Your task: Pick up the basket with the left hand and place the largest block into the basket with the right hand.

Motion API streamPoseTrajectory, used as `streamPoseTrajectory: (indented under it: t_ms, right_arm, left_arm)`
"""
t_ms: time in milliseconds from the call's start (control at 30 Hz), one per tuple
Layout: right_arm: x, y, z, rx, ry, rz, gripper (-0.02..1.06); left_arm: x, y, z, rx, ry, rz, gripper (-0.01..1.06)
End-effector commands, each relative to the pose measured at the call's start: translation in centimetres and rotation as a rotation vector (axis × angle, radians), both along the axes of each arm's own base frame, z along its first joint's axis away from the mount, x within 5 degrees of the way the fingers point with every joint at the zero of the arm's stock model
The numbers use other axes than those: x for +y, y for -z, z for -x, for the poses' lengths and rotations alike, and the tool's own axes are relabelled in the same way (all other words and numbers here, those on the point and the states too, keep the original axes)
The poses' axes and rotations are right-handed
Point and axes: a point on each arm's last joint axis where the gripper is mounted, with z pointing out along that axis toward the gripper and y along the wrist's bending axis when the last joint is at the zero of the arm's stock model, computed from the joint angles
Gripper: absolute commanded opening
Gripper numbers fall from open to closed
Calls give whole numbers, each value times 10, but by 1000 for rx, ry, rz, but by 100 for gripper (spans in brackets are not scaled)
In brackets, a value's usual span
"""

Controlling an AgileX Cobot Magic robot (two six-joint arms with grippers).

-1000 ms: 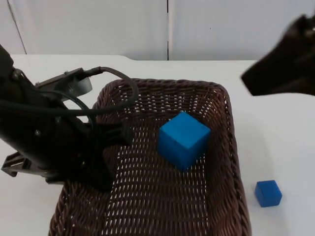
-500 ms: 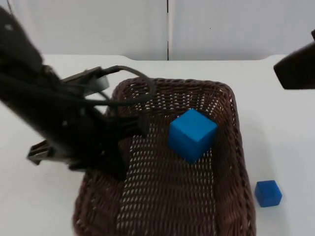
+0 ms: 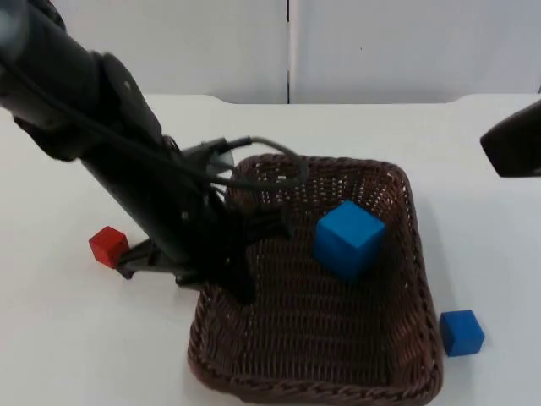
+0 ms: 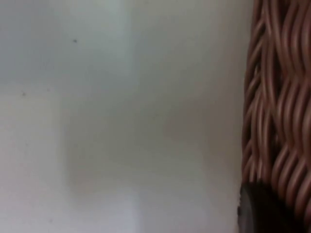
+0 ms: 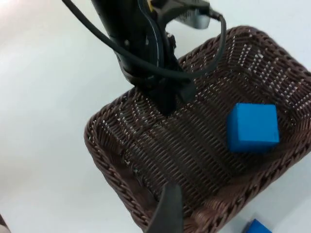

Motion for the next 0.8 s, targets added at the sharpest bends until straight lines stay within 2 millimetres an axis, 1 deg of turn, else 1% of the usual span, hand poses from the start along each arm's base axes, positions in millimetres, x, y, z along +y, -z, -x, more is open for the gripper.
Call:
streamPoseTrajectory:
  t_ms: [0, 100, 600, 667, 700, 733, 767]
  right_arm:
    - [0, 0, 2, -6, -7, 0, 70]
    - [0, 0, 2, -6, -7, 0, 70]
    - [-1, -1, 0, -31, -10, 7, 70]
    - [-1, -1, 0, -31, -10, 7, 70]
    - [0, -1, 0, -25, -7, 2, 70]
    - [0, -1, 0, -25, -7, 2, 70]
    - [0, -1, 0, -25, -7, 2, 70]
  left_arm:
    - [-4, -1, -2, 3, -11, 18, 0]
    - [-4, 5, -1, 17, -11, 12, 0]
    - [-2, 6, -1, 0, 35, -7, 1]
    - [-2, 6, -1, 0, 35, -7, 11]
    - [-2, 6, -1, 0, 35, -7, 22]
    - [-2, 6, -1, 0, 35, -7, 22]
    - [-2, 6, -1, 2, 36, -7, 36]
